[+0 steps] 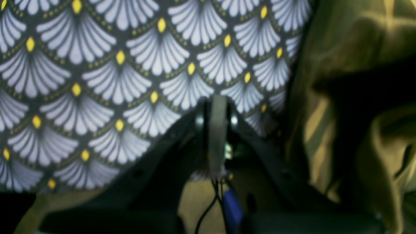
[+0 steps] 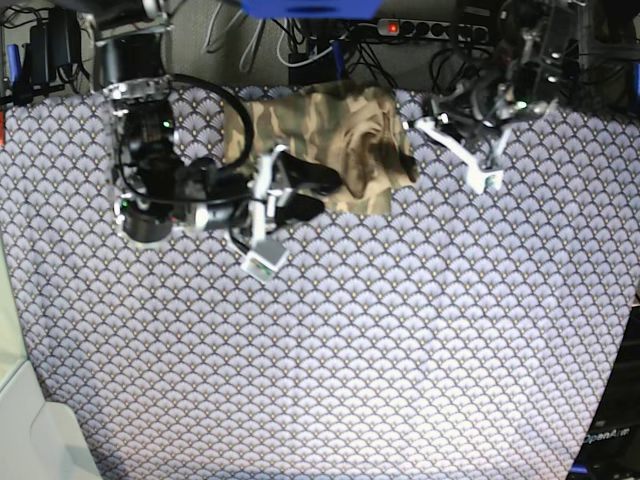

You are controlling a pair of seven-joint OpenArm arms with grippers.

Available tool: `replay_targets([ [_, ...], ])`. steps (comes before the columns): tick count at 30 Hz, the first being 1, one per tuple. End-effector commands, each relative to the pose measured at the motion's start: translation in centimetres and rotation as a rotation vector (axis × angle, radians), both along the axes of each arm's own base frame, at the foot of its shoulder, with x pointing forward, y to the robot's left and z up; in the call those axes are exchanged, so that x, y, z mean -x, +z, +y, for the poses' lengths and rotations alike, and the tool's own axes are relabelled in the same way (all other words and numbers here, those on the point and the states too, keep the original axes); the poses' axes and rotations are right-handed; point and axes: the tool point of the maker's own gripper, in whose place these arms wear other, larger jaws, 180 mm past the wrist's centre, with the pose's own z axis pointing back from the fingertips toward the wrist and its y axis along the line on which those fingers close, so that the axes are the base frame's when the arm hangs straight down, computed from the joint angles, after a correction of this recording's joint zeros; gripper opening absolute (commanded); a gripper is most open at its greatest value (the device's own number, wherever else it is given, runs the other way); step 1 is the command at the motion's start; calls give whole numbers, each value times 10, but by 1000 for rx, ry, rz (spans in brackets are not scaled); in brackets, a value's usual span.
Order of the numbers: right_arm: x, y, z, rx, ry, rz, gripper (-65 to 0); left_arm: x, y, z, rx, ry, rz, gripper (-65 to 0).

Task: Fold the T-shirt properly
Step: 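Press the folded end down and open the right gripper, then grasp both sides of the folded bundle with both grippers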

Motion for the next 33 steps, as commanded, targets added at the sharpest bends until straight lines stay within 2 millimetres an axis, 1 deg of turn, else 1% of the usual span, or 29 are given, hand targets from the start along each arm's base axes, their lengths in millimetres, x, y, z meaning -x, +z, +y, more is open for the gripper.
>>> replay_targets([
  [1, -6, 13, 0, -29, 2, -39, -396, 9, -4, 17, -51, 13, 32, -625],
  [3, -5, 8, -10, 1, 0, -36, -440, 8, 2, 21, -57, 17, 19, -625],
  [6, 4, -4, -23, 38, -3, -9, -510, 21, 13, 29, -77, 7, 12, -625],
  [8, 8, -9, -28, 51, -4, 6, -544, 25, 23, 29, -76, 3, -9, -625],
  [10, 9, -10, -29, 54, -4, 8, -556, 23, 32, 26, -69, -2, -35, -625],
  [11, 10, -7, -26, 49, 1, -3, -554, 22, 35, 23, -62, -4, -45, -625],
  [13, 18, -3, -22, 43, 15, -18, -554, 21, 36, 18, -52, -6, -51, -625],
  [15, 25, 7, -12, 29, 50, -55, -554, 20, 36, 12, -30, 8, -53, -625],
  [17, 33, 18, 5, 4, 96, -85, -555, 20, 36, 9, -20, 12, -54, -625],
  [20, 45, 21, 26, -28, 152, -84, -556, 16, 37, 9, -22, 14, -63, -625],
  [23, 56, 28, 49, -87, 194, -84, -557, 18, 36, 12, -31, 15, -59, -625],
  [25, 61, 25, 61, -101, 215, -83, -557, 24, 34, 17, -45, 7, -44, -625],
  [26, 61, 23, 68, -97, 226, -90, -556, 28, 33, 20, -53, 2, -33, -625],
  [28, 62, 7, 76, -56, 248, -74, -556, 30, 33, 22, -60, -2, -29, -625],
  [30, 64, -4, 87, -42, 283, -52, -555, 31, 32, 22, -61, -3, -26, -625],
  [33, 61, -6, 100, -56, 314, -51, -555, 39, 28, 24, -70, -5, -5, -625],
])
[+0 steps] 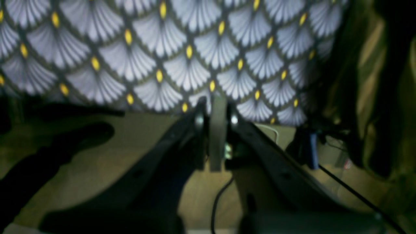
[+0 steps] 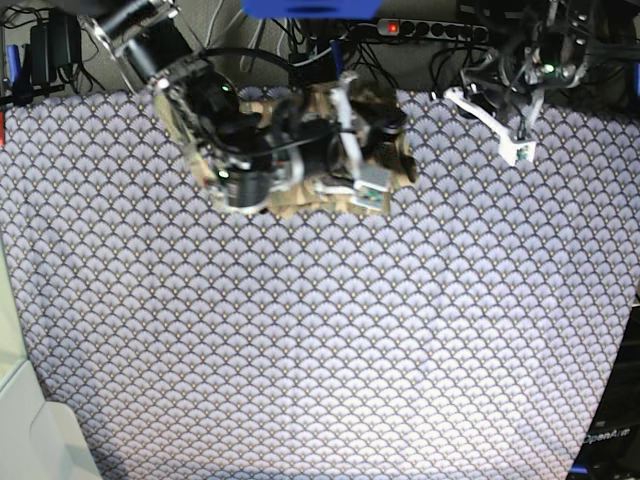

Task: Fold the T-shirt properly
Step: 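Grasp both sides of the folded bundle with both grippers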

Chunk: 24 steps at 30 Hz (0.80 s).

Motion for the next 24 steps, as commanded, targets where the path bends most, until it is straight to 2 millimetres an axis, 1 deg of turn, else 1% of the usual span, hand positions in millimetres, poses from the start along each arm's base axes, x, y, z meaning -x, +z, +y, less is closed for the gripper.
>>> replay_targets([
  [1, -13, 16, 7, -58, -10, -27, -555, 2, 3, 0, 0, -8, 0, -625],
  [7, -49, 5, 1, -15, -51, -27, -554, 3, 3, 0, -2, -8, 1, -625],
  [14, -90, -23, -33, 51, -165, 14, -554, -1, 4, 0, 1, -7, -9, -625],
  [19, -107, -43, -58, 94, -238, 54, -554, -3, 5, 0, 3, -7, -12, -625],
  [22, -108, -55, -66, 108, -269, 85, -554, -10, 8, -1, 6, -6, -30, -625],
  [24, -108, -58, -68, 115, -271, 92, -554, -10, 8, -1, 6, -6, -31, -625],
])
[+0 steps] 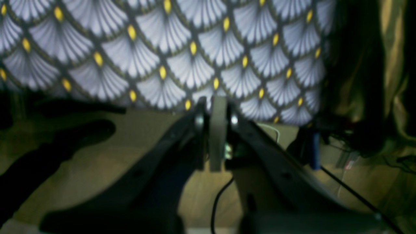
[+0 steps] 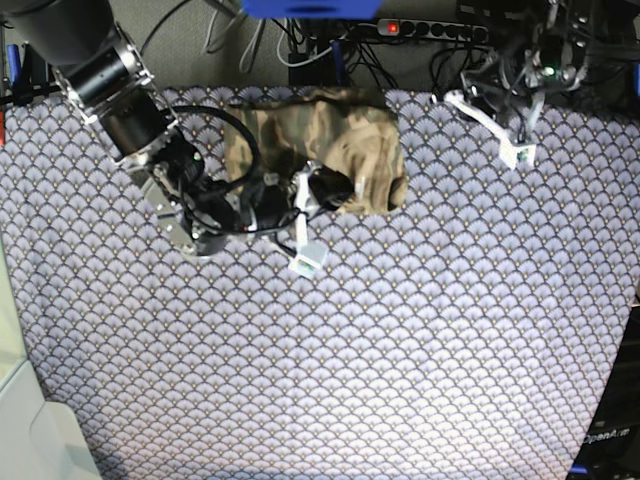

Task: Fold the T-shirt properly
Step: 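Grasp both sides of the folded bundle with both grippers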

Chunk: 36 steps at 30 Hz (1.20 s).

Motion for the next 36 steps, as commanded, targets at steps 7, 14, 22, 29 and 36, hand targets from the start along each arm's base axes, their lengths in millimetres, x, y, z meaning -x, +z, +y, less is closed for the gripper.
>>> replay_targets([
  [7, -23, 56, -2, 31, 109, -198, -556, 1, 3, -2, 4, -11, -8, -625],
  [14, -16, 78, -13, 92, 175, -279, -558, 9, 1, -3, 6, -13, 11, -625],
  [22, 22, 79, -44, 75, 96, -280, -558, 15, -1, -4, 8, -13, 24, -625],
  [29, 39, 59, -78, 114, 38, -225, -558, 17, -2, -12, 22, -28, 30, -625],
  [36, 41, 27, -101, 110, -56, -122, -556, 26, -7, -38, 61, -94, 56, -625],
])
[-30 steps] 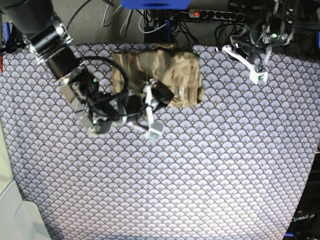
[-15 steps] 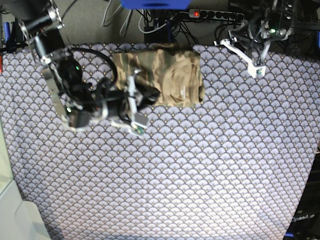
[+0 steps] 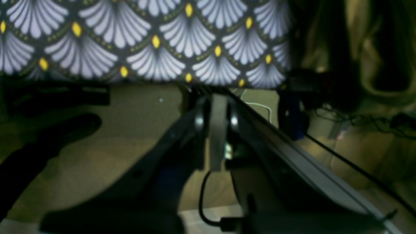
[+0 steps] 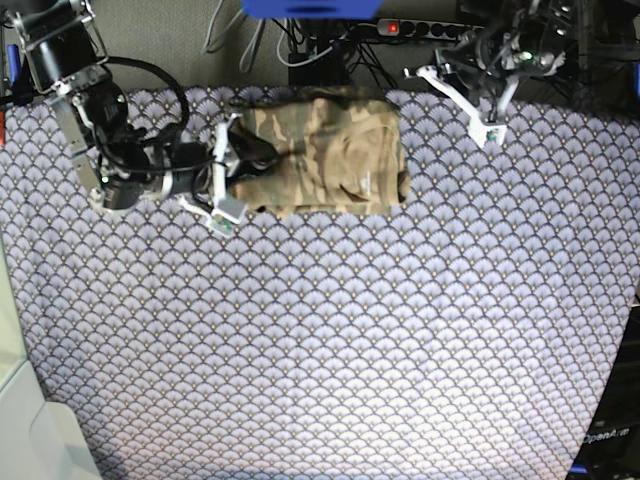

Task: Fold the T-shirt properly
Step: 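Grasp both sides of the folded bundle with both grippers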

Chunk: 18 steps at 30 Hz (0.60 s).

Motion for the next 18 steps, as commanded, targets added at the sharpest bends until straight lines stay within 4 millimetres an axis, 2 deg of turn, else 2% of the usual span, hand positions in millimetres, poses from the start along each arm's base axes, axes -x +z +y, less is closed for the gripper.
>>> replay_targets([
  [1, -11, 3, -10, 13, -14, -23, -556, -6, 6, -5, 12, -17, -28, -625],
  [4, -13, 4, -14, 24, -13, -29, -557, -4, 5, -14, 25, -41, -22, -625],
  [5, -15, 10, -14, 26, -5, -52, -557, -3, 5, -17, 30, -48, -19, -625],
  [8, -16, 40, -5, 13, 53, -155, -558, -6, 7, -31, 52, -85, -28, -625],
  [13, -4, 75, 10, 46, 175, -273, -558, -5, 7, -45, 71, -119, -33, -625],
  [15, -2, 82, 14, 43, 191, -296, -558, -8, 8, -45, 72, -117, -40, -625],
  [18, -1, 80, 16, 41, 188, -291, -558, -20, 13, -56, 100, -113, -64, -625],
])
